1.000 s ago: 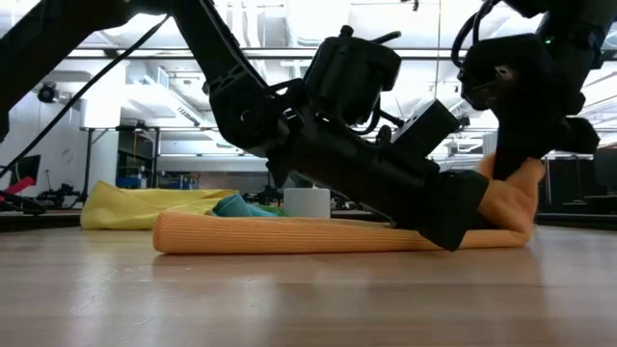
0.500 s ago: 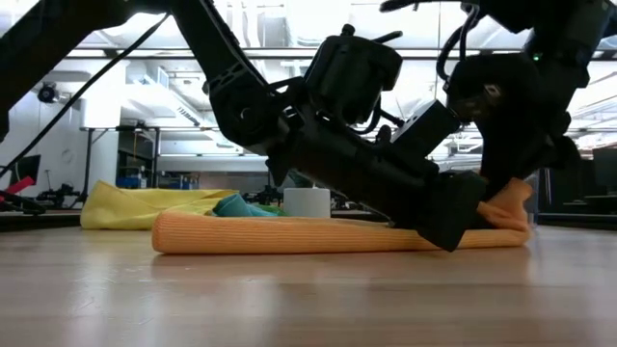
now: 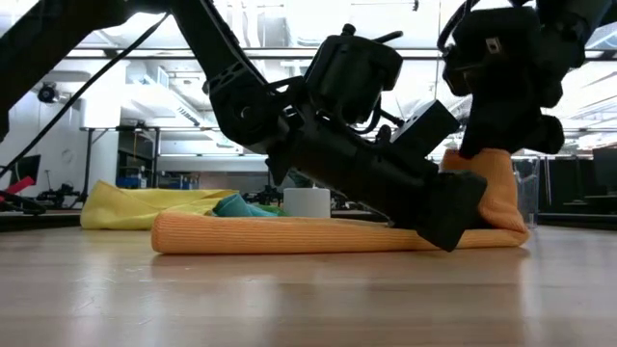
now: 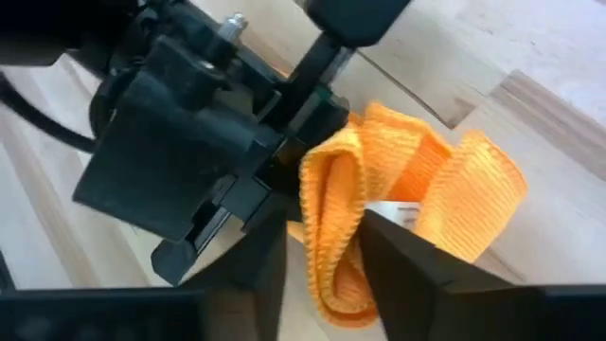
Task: Roll microfiber towels into tight, uniform cylinder then place into a basket
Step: Roll the orange microfiber cloth
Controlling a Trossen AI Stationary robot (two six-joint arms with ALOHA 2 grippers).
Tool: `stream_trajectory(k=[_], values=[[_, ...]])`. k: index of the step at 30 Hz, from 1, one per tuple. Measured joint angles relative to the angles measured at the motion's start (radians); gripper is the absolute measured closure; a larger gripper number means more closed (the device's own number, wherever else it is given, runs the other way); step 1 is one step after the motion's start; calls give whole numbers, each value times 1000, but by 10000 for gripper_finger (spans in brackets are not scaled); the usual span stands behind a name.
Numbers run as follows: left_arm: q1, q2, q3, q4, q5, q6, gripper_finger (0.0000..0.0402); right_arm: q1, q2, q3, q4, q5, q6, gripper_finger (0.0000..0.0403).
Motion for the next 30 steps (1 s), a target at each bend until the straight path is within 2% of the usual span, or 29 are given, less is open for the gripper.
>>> stream_trajectory(k=[3, 7, 11, 15, 19, 23, 27, 30], values=[[0, 0, 0, 0, 0, 0, 402, 0, -19, 0, 18, -21, -58, 231], [0, 0, -1, -1, -1, 0, 402, 20, -54, 8, 33, -48, -158, 200], [0, 0, -1, -1, 0, 0, 402, 44, -98, 33, 31, -50, -223, 192], [0, 0, -2, -1, 0, 0, 402, 57, -137, 42, -93, -1, -212, 199], [0, 0, -2, 0, 0, 0, 402, 62, -165, 40, -355, 78, -89, 233], [0, 0, -2, 0, 0, 0, 402, 61, -178, 40, -517, 95, 19, 296], [0, 0, -2, 0, 0, 0, 402, 61, -158, 19, -579, 76, 111, 372], [0, 0, -2, 0, 0, 0, 402, 61, -127, -14, -578, 32, 152, 388]])
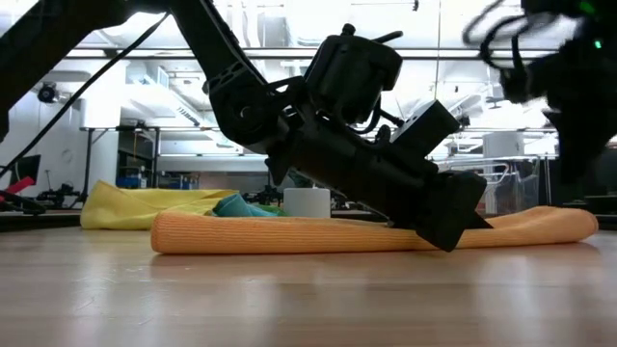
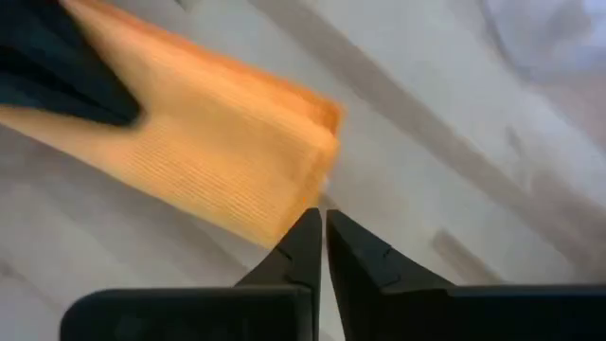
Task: Roll microfiber towels into tight, uniform cylinder then place into a basket
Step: Roll the orange microfiber cloth
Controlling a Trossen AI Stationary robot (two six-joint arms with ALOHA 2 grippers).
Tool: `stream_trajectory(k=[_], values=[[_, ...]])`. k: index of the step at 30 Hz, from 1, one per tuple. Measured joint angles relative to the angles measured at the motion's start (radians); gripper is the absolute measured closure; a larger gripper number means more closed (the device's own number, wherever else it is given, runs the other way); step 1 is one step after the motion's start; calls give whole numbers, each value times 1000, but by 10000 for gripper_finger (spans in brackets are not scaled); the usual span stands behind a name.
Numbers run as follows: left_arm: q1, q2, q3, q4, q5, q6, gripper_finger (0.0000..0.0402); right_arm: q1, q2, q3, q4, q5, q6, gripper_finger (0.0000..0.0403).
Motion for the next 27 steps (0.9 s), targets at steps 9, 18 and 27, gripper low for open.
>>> stream_trajectory(k=[9, 18, 27], values=[[0, 0, 0, -2, 2, 0, 402, 0, -46, -85, 25, 74, 64, 390], [0, 0, 0, -8, 3, -1, 402, 0, -269, -299, 296, 24, 146, 301], [0, 1, 0, -8, 3, -3, 402, 0, -372, -454, 459, 24, 232, 174]])
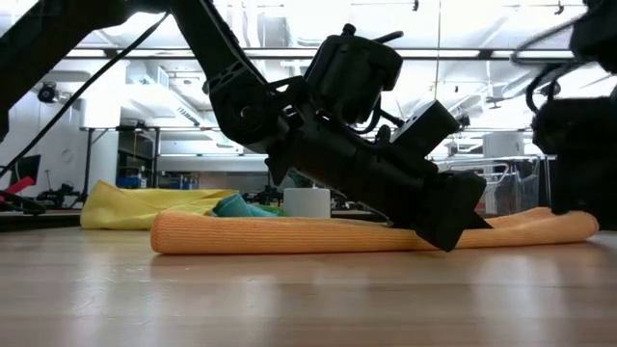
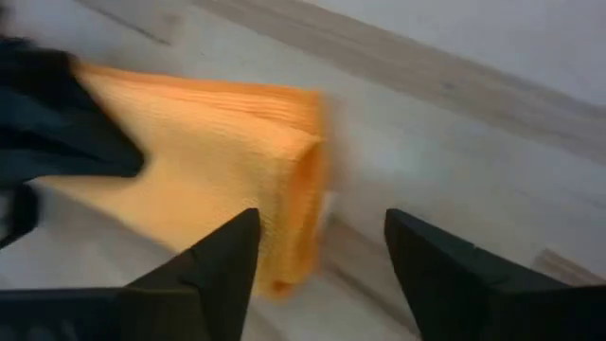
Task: Roll microfiber towels into tight, uniform cylinder then place into a basket
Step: Roll the orange microfiber cloth
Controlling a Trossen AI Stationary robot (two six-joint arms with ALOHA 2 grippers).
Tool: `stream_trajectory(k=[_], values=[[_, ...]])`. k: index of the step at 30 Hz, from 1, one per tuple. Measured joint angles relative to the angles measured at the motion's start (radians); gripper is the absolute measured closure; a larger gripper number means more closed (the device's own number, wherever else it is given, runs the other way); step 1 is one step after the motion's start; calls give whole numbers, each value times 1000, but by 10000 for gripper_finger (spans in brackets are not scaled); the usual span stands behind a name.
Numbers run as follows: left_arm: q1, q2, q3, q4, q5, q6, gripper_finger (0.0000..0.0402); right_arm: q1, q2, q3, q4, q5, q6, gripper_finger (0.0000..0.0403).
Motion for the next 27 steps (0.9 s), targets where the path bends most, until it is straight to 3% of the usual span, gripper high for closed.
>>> stream_trajectory(k=[7, 18, 27], values=[[0, 0, 0, 0, 1, 0, 402, 0, -1, -82, 228, 11, 11, 140], [0, 0, 0, 0, 1, 0, 402, 0, 68, -127, 403, 14, 10, 154], [0, 0, 0, 0, 1, 0, 402, 0, 74, -135, 410, 18, -21, 157]])
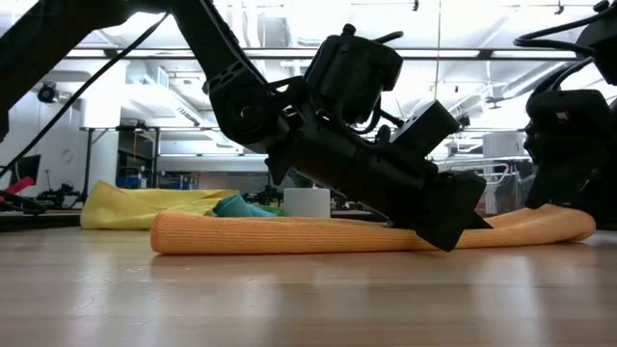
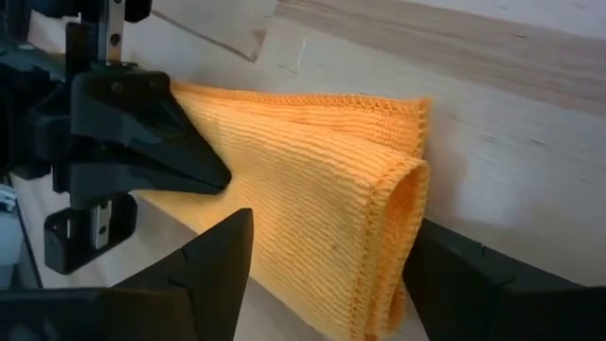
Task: Roll microfiber towels into tight, uniform cylinder then place into a basket
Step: Roll the orange microfiber cloth
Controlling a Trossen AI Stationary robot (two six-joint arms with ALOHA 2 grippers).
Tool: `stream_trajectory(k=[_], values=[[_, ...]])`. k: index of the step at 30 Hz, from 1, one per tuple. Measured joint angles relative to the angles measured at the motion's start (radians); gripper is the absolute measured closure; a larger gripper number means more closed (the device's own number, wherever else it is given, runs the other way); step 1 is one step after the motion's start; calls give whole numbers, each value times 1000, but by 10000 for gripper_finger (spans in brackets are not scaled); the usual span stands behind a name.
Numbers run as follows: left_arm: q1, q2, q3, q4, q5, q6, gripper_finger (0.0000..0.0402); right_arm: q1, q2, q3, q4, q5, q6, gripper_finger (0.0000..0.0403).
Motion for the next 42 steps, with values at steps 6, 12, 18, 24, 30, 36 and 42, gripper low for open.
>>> stream_trajectory(k=[6, 12, 18, 24, 30, 36, 42], values=[[0, 0, 0, 0, 0, 0, 402, 0, -8, 15, -31, -5, -65, 197], [0, 0, 0, 0, 0, 1, 402, 0, -23, 20, -63, -4, -81, 252], [0, 0, 0, 0, 0, 1, 402, 0, -48, 30, -93, -9, -99, 269], [0, 0, 0, -5, 0, 1, 402, 0, -84, 49, -111, -8, -118, 292], [0, 0, 0, -7, 0, 2, 402, 0, -94, 49, -188, -18, -97, 322], [0, 0, 0, -8, 0, 2, 402, -1, -102, 50, -202, -20, -98, 341], [0, 0, 0, -11, 0, 2, 402, -1, -120, 89, -340, -12, -98, 344]])
